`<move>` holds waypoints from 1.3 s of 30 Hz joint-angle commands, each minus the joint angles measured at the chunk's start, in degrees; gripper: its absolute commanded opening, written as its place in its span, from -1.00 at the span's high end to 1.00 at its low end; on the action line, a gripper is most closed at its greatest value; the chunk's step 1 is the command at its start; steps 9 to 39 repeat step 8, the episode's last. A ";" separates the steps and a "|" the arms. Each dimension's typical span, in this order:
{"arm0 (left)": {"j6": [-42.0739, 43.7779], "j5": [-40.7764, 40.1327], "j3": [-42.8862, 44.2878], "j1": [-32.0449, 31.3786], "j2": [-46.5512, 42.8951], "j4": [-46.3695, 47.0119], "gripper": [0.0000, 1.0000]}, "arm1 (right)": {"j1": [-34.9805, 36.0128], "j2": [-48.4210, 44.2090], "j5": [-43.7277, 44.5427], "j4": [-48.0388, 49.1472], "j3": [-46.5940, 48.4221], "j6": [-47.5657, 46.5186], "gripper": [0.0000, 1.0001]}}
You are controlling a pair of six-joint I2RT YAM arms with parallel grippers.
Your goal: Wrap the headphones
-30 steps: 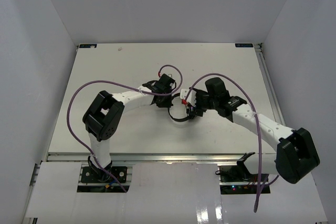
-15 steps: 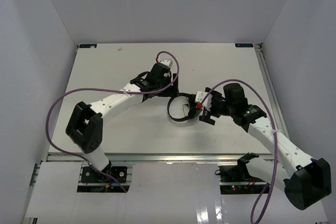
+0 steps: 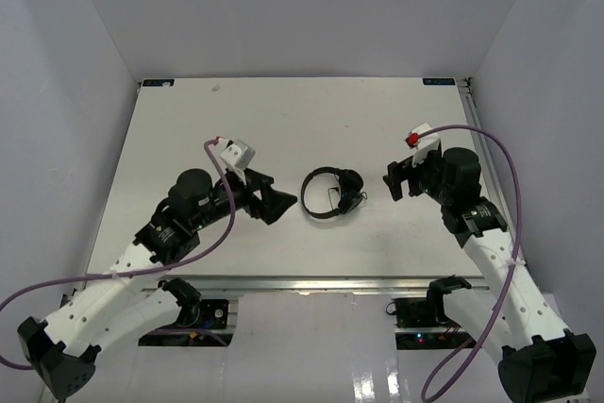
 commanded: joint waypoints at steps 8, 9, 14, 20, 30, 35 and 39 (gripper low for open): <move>0.25 0.66 -6.53 0.19 -5.88 -0.83 -0.96 | -1.94 -3.25 4.81 3.39 -1.37 5.46 -0.80; 0.25 0.66 -6.53 0.19 -5.88 -0.83 -0.96 | -1.94 -3.25 4.81 3.39 -1.37 5.46 -0.80; 0.25 0.66 -6.53 0.19 -5.88 -0.83 -0.96 | -1.94 -3.25 4.81 3.39 -1.37 5.46 -0.80; 0.25 0.66 -6.53 0.19 -5.88 -0.83 -0.96 | -1.94 -3.25 4.81 3.39 -1.37 5.46 -0.80; 0.25 0.66 -6.53 0.19 -5.88 -0.83 -0.96 | -1.94 -3.25 4.81 3.39 -1.37 5.46 -0.80; 0.25 0.66 -6.53 0.19 -5.88 -0.83 -0.96 | -1.94 -3.25 4.81 3.39 -1.37 5.46 -0.80; 0.25 0.66 -6.53 0.19 -5.88 -0.83 -0.96 | -1.94 -3.25 4.81 3.39 -1.37 5.46 -0.80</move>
